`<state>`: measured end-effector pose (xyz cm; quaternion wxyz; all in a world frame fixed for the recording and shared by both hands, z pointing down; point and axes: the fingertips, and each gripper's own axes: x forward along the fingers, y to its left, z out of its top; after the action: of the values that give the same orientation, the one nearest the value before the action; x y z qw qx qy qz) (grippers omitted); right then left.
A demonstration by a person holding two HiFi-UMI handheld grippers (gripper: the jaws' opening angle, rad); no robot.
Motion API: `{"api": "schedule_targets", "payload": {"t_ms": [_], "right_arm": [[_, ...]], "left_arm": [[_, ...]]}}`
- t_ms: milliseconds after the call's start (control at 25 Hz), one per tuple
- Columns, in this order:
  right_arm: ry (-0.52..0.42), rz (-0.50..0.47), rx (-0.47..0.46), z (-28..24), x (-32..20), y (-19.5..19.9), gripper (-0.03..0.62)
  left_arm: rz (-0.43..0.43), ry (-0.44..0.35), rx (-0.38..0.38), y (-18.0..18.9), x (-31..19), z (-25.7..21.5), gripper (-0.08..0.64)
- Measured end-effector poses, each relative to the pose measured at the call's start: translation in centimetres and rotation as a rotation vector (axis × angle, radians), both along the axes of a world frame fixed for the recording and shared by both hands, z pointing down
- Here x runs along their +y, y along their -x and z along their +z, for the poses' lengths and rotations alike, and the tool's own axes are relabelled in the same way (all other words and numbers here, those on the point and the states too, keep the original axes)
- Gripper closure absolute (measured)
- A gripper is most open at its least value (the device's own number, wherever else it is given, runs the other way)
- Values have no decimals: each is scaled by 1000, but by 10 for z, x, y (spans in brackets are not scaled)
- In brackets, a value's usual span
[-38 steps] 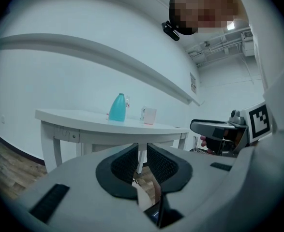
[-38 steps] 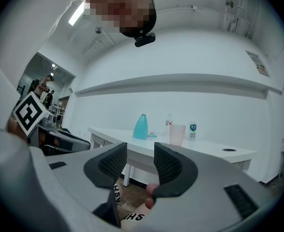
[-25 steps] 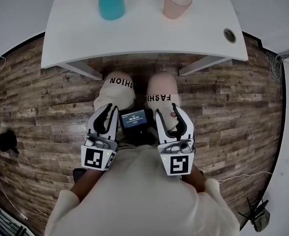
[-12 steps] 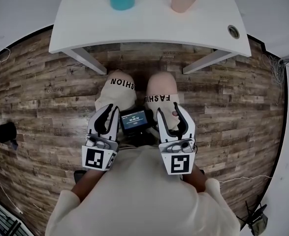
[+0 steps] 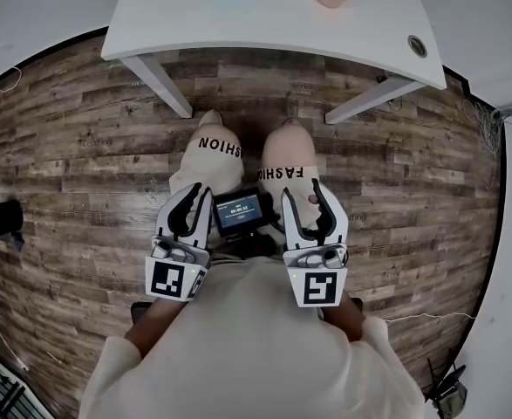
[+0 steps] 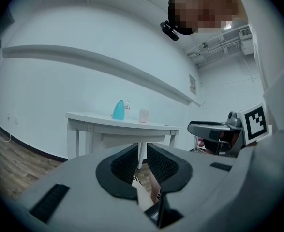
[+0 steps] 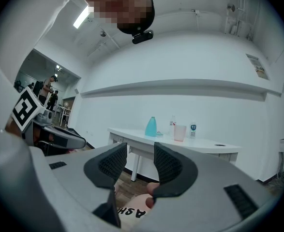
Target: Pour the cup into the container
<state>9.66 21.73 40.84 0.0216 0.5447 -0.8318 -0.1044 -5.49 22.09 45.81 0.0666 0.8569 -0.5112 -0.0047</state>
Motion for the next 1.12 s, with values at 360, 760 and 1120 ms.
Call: {"api": "schedule_targets", "payload": {"t_ms": [360,760,1120], "right_arm": [[36,-26,4,-7,-7,9,413],[34,-22,24,-17,0,12,413],[6,14,11,-25,32,-9,413]], "left_arm": [[-18,37,6,7,-3,-5,494],[-17,45,21,8,5,-12,494],[1,11,16,-7,28,-20,494]]}}
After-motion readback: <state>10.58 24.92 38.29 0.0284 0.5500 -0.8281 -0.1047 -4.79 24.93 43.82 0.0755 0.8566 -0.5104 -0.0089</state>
